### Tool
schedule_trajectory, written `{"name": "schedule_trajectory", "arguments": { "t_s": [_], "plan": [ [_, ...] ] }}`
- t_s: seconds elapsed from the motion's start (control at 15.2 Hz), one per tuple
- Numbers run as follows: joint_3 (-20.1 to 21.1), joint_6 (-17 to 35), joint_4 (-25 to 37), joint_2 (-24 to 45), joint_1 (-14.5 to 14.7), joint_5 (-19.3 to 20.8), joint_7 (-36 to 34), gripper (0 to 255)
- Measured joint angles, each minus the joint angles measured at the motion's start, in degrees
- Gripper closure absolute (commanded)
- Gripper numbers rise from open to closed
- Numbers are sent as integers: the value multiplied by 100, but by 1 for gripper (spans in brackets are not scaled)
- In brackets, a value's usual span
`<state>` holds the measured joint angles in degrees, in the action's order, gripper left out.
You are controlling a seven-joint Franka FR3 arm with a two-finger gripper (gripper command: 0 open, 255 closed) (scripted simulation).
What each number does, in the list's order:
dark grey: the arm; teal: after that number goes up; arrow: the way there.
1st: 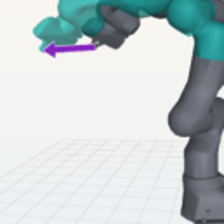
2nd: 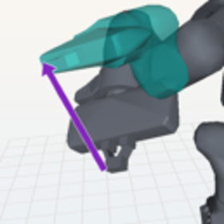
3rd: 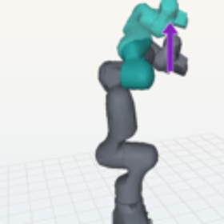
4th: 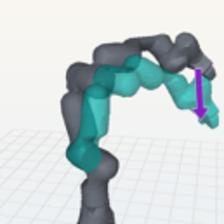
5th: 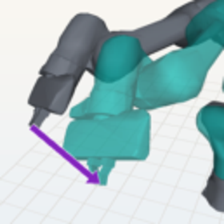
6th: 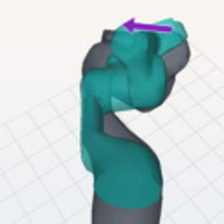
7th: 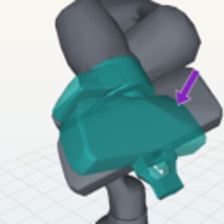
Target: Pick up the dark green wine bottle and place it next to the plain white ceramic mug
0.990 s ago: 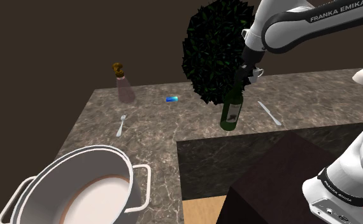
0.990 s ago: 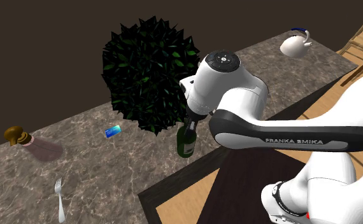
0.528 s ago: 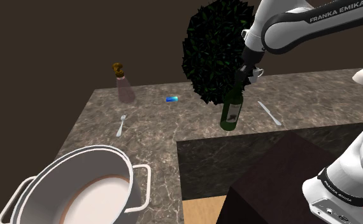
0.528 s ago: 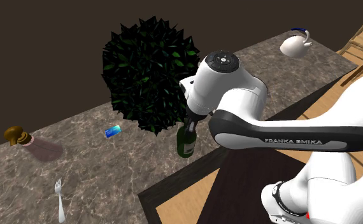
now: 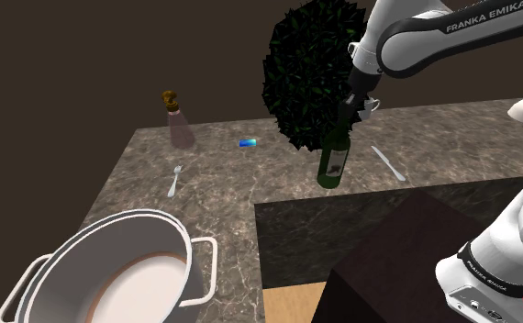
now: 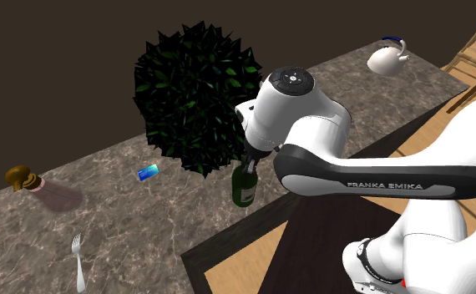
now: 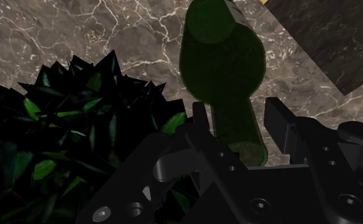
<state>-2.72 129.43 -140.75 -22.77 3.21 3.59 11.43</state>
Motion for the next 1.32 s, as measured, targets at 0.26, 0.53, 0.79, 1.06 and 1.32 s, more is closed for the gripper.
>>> {"name": "schedule_trajectory", "arguments": {
  "t_s": [0.26, 0.53, 0.79, 1.06, 1.32],
  "plan": [
    [3, -184, 113, -55, 2, -7, 11, 255],
    [13, -539, 302, -166, 6, -18, 14, 255],
    [9, -845, 565, -203, 5, -28, 37, 255],
    [15, -1130, 823, -228, 9, -38, 42, 255],
    [29, -1462, 1148, -268, 16, -46, 45, 255]
  ]
}}
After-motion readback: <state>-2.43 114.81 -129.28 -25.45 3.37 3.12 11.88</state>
